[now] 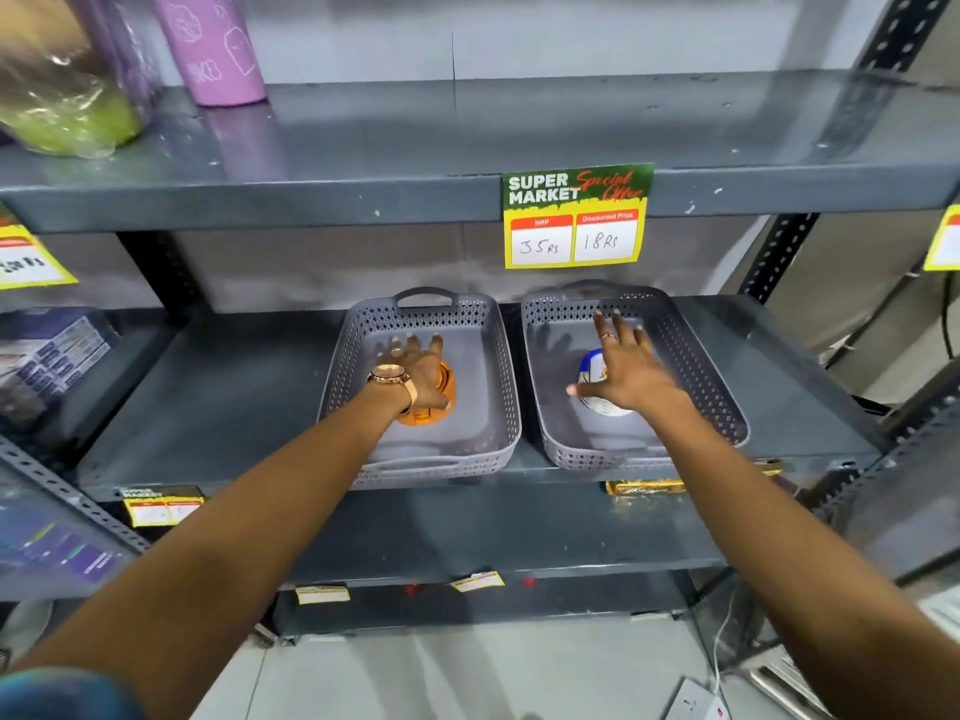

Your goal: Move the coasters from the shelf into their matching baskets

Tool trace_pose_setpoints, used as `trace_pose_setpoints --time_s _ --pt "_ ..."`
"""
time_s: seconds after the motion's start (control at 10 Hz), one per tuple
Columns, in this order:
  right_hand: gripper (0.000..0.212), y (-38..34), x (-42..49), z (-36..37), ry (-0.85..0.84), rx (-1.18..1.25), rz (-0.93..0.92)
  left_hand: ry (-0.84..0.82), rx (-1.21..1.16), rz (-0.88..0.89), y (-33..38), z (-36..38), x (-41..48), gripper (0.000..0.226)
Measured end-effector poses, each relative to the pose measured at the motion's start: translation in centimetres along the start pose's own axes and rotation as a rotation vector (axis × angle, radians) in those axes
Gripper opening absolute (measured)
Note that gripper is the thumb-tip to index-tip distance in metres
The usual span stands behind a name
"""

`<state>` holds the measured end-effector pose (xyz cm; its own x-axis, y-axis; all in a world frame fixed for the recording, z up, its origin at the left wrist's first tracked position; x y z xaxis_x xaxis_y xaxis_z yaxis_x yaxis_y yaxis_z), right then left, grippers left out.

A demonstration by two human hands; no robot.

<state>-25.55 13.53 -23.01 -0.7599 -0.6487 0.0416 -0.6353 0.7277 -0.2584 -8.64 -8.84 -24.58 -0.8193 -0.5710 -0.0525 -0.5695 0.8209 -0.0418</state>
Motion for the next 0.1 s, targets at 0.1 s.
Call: trace_pose_setpoints --time_s 0.1 --pt "0.078 -2.93 -6.04 -3.32 0.314 0.145 -0.141 0.218 0.019 0.148 3.05 -2.47 -3.86 0.089"
Point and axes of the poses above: each hand's wrist, its own x-axis towards the middle knuckle, its own z-axis out of the palm, y = z × x, the point moved 3 cm from there along x, towards the middle knuckle, and after that the axes turned 10 degrees about y, right-handed, at the moved point
